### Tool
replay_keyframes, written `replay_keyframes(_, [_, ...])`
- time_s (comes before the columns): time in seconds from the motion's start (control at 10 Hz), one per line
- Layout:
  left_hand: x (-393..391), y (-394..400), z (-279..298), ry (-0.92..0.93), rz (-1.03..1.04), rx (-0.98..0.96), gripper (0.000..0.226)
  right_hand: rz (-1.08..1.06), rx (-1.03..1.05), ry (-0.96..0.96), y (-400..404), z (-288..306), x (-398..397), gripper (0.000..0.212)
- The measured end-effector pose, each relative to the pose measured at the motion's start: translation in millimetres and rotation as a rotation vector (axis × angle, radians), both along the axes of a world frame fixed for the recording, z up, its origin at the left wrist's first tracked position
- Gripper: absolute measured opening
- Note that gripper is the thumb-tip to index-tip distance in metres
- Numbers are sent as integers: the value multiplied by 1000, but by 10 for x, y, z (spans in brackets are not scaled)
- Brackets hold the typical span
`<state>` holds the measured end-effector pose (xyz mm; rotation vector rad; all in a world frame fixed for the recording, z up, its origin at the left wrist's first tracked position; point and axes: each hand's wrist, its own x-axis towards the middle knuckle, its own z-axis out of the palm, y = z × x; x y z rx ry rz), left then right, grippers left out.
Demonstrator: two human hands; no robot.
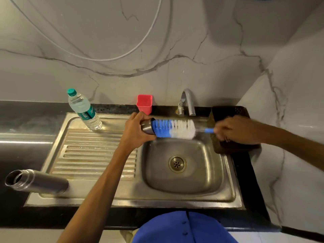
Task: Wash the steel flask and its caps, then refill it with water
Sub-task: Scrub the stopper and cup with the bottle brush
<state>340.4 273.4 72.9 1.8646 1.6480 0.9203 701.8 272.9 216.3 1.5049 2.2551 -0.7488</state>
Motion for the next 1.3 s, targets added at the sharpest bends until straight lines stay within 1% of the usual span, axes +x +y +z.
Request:
replay_keyframes(0.1, [-31,-1,23,30,40,117,71,-471,-669,476,56,31,77,39])
replay_keyframes(0.2, [-53,-13,84,19,89,148,68,-383,-433,475,44,114,12,44])
replay_keyframes(0.3, [29,-87,75,-27,95,105,63,-25,217,86,-158,45,-149,37])
replay_keyframes(0.4, [75,-263,23,-55,30,72,60,254,660,-299,-345,53,-193,26])
replay_keyframes(0.5, [-91,-358,-15,-72,-42,37,64,385,677,-465,-366,232,-52,38])
replay_keyframes(0.6, [-76,-313,35,-95,-39,11,68,400,750,-285,-402,233,11,29])
replay_keyframes(0.7, [188,-342,31,-84,-101,-37,67,342,762,-394,-356,232,-34,34])
replay_keyframes(0.8, [20,-356,-102,-91,-48,-43,67,310,711,-349,-395,338,135,27])
replay_keyframes(0.9, [-168,-355,-175,-139,37,-53,66,282,793,-247,-466,277,308,21])
replay_keyframes(1.0, [152,-391,-81,-71,-54,-33,71,304,787,-275,-406,166,190,20])
replay_keyframes(1.1, [58,-391,-167,-89,13,-55,73,265,767,-290,-397,189,232,27])
replay_keyframes(1.2, [-229,-420,-277,-114,103,-126,75,205,814,-193,-466,209,397,39])
replay_keyframes(1.3, [31,-473,-156,-169,83,-134,69,220,834,-120,-474,75,271,40])
